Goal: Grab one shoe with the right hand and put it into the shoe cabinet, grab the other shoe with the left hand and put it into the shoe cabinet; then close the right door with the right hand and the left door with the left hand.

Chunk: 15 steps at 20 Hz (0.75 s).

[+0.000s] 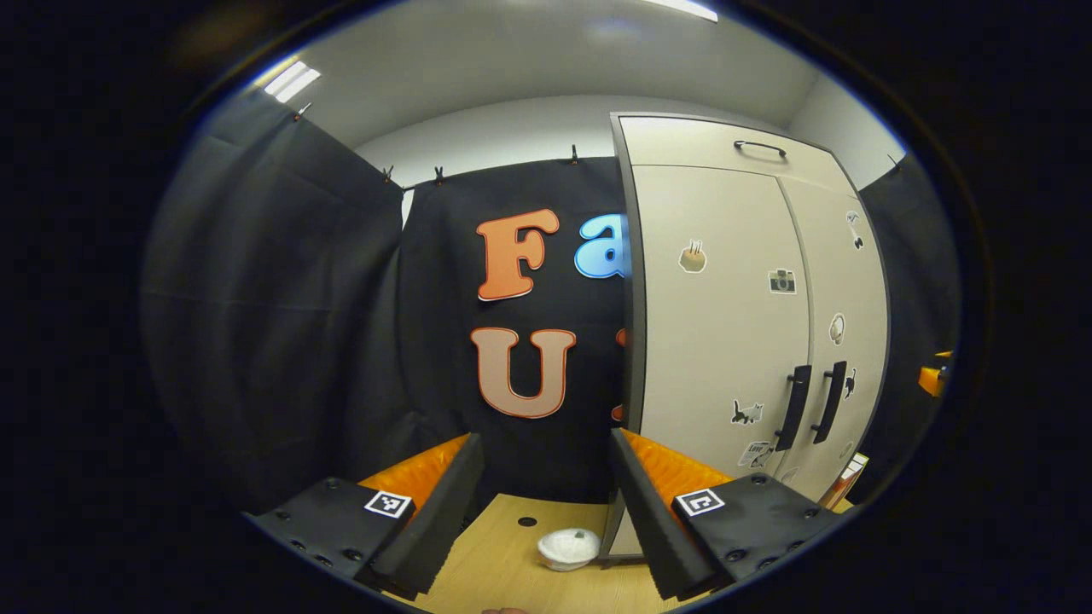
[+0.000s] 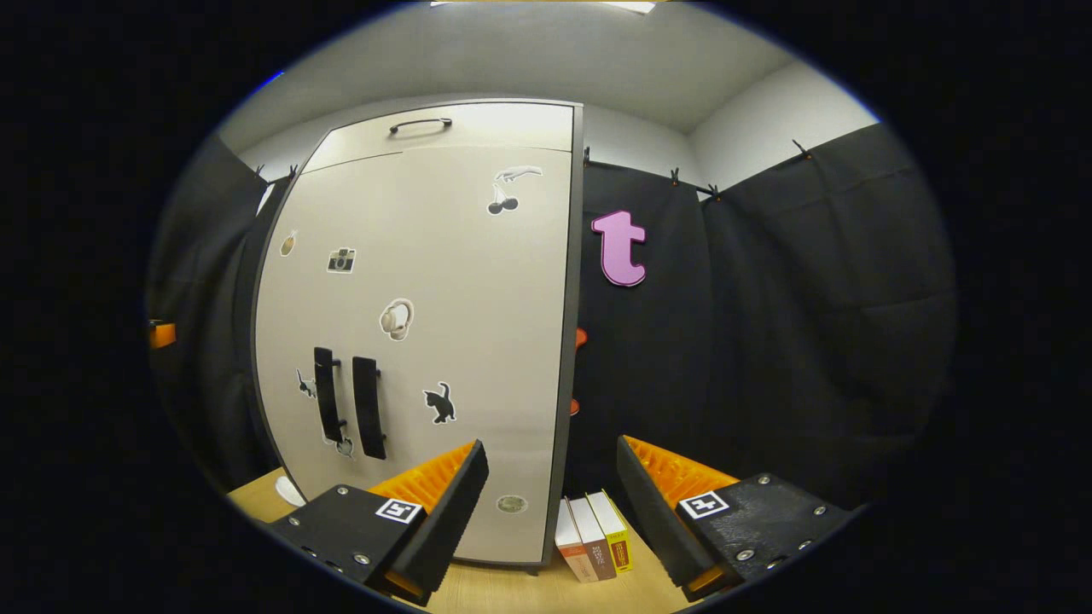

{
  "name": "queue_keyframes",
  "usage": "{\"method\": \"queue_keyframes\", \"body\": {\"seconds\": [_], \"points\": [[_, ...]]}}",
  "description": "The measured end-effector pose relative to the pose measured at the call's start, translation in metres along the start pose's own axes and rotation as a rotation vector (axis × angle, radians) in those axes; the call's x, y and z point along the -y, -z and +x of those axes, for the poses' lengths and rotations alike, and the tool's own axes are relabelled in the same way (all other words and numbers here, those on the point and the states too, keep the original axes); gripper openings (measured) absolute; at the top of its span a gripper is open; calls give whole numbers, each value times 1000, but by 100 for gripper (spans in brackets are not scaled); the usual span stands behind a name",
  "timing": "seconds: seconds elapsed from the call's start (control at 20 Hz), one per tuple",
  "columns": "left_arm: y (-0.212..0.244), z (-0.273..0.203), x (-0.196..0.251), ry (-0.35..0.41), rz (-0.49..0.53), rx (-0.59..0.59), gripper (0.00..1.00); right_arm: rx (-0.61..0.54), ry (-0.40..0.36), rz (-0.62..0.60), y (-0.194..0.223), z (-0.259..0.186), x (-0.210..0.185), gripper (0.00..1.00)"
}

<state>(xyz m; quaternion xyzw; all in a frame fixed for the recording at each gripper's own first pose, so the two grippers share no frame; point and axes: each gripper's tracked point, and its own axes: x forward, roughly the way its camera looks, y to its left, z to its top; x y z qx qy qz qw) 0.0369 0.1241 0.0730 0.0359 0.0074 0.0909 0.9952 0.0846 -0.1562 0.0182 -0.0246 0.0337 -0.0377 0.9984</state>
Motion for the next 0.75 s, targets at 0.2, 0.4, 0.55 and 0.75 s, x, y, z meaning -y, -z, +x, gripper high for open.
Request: {"method": "queue_keyframes", "body": {"seconds": [0.2, 0.4, 0.55, 0.75], "points": [[-2, -5, -5, 2, -11, 5, 96, -3, 6, 2, 0, -8, -1, 94], [0, -14, -8, 15, -24, 1, 99, -1, 10, -1, -1, -18, -5, 94], [-3, -20, -14, 19, -27, 6, 96, 0, 11, -3, -3, -25, -10, 94], [-7, -28, -24, 23, -37, 16, 96, 11, 10, -6, -9, -35, -18, 94]]}}
